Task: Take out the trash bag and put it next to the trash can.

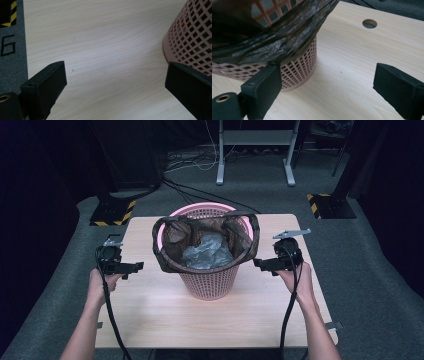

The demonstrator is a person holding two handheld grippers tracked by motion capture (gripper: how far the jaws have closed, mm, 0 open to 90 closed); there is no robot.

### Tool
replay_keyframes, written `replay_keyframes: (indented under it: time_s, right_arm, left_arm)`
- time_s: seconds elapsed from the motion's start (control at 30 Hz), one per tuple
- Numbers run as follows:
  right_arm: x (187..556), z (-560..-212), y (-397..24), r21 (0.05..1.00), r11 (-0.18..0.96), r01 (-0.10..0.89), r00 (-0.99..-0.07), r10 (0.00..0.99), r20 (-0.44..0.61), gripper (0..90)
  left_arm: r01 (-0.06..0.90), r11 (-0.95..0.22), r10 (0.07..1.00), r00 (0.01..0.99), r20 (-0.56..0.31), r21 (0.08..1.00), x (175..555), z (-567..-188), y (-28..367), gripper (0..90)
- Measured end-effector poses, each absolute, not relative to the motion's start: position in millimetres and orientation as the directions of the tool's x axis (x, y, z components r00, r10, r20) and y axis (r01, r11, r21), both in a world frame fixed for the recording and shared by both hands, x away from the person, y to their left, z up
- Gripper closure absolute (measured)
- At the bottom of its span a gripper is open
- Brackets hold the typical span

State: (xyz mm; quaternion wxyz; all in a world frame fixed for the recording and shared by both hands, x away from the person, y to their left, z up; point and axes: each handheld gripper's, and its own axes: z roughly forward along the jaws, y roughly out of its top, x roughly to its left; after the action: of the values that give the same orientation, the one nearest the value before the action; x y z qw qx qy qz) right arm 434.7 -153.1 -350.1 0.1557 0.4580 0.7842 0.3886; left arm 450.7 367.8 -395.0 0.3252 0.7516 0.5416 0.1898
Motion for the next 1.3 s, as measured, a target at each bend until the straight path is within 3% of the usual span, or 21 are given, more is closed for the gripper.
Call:
replay_keyframes:
  time_s: [1.03,1.3]
  right_arm:
    - [442.7,-297.2,-175.1,0.779,0.250,0.574,-0.517,0.849,0.108,14.9]
    - [453.7,-275.4,-162.9,0.791,0.269,0.549,-0.536,0.840,0.087,20.3]
  left_arm:
    - [0.687,-0.266,0.875,0.466,-0.130,0.676,479.7,-333.5,344.9,7.2]
    - [0.681,-0.262,0.868,0.477,-0.142,0.684,486.0,-314.1,343.9,8.5]
